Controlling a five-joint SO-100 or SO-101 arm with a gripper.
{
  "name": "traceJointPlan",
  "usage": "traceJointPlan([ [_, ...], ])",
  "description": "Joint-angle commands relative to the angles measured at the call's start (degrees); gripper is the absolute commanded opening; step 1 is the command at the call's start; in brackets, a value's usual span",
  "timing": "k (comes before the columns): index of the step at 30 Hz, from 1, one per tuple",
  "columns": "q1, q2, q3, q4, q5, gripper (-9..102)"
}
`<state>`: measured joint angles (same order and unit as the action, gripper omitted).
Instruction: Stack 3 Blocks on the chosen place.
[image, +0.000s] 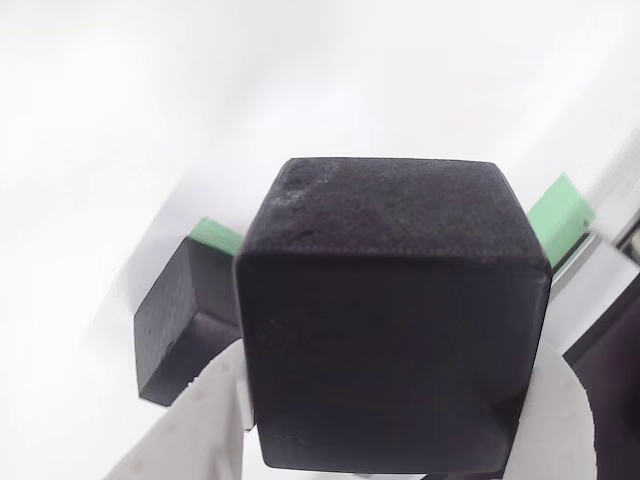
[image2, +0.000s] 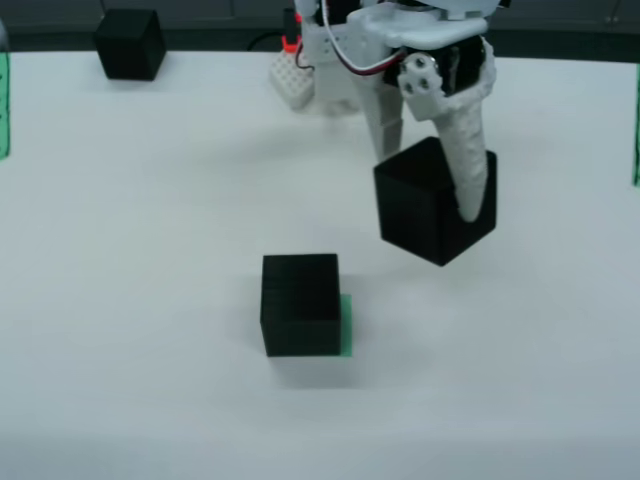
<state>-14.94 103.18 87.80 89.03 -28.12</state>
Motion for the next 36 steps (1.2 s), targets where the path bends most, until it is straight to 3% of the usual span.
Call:
traceJointPlan([
  [1,7.2,-1.3,-5.3,-0.4,0.7,18],
  [9,17.8,-10.7,-11.8,0.3,7.4,18],
  [17,16.4,-12.3,-10.1,1.1,17.1,18],
  [36,16.1,-8.9,-2.7,1.1,17.4,18],
])
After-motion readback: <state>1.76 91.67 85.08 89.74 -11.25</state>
